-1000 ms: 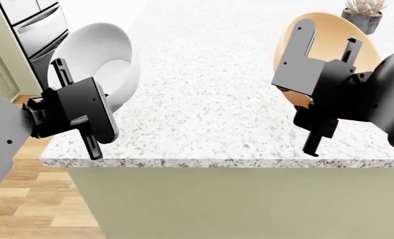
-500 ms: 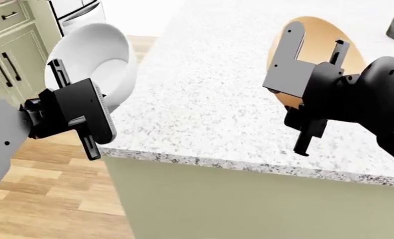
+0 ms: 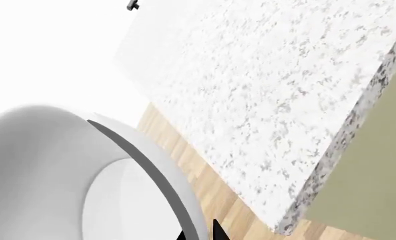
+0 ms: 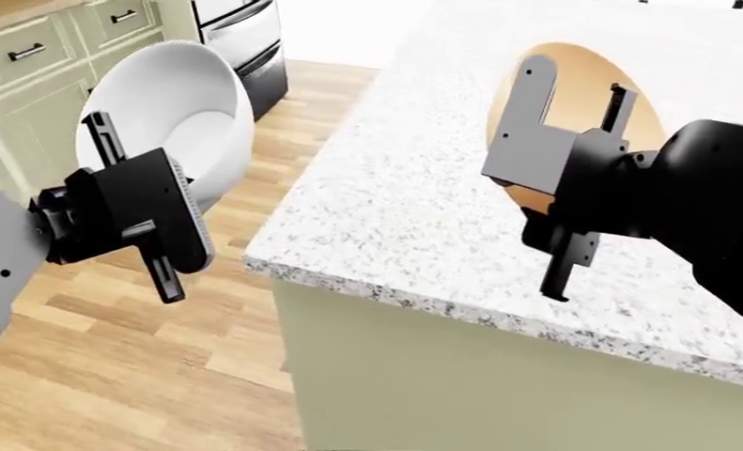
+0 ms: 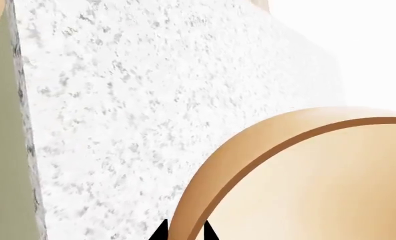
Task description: Pick the bowl and bowl and place them in the sink. Then turn on the water.
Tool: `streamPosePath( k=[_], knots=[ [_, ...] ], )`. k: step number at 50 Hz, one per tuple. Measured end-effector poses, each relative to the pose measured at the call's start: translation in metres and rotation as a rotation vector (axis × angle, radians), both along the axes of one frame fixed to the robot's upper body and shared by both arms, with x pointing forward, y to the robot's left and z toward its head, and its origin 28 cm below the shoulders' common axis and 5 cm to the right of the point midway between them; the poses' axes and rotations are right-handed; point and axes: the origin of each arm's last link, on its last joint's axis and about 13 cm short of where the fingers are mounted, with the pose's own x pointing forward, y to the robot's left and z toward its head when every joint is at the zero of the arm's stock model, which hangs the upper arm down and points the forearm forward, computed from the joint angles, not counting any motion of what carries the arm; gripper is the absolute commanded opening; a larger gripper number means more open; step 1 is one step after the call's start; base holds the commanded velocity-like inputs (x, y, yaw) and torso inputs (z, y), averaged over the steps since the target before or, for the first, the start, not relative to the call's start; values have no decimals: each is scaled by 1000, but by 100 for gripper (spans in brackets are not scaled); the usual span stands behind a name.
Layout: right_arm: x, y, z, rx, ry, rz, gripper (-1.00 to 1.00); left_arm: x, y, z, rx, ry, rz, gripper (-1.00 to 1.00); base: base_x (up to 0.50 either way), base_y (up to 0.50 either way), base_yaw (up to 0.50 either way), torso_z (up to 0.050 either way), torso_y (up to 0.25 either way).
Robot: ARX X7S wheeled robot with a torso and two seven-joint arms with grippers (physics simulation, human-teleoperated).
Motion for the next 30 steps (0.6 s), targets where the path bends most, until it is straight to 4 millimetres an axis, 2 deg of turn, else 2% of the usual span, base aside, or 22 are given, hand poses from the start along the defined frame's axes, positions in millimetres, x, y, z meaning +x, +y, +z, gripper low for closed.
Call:
streamPosePath(
  k=[30],
  knots=[
    [6,5,-10,28,4,29,-100,-5,3,-2,5,-17,7,-100,0,0,500,0,2]
  ],
)
